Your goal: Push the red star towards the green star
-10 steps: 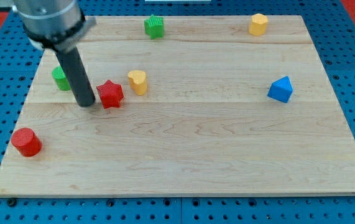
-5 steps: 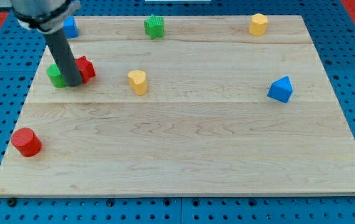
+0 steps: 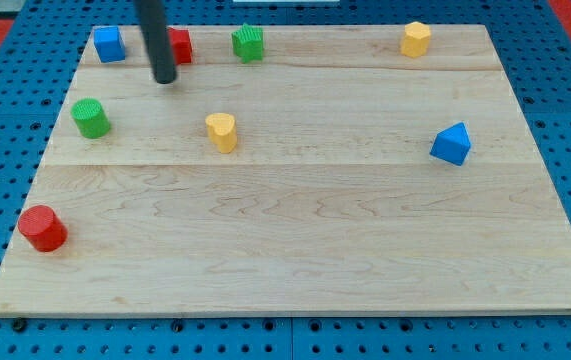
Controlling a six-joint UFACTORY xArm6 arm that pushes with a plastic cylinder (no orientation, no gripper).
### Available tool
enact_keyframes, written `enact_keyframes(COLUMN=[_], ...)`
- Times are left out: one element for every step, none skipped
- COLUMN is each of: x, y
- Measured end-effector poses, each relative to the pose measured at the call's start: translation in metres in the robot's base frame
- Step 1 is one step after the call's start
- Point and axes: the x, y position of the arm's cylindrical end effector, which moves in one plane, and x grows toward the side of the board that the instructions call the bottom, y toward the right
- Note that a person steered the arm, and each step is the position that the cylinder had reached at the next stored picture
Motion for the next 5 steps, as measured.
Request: enact_keyframes(x=[-0.025, -0.06, -0.061, -0.027, -0.01], y=[-0.03, 0.004, 0.022, -0.001, -0.049])
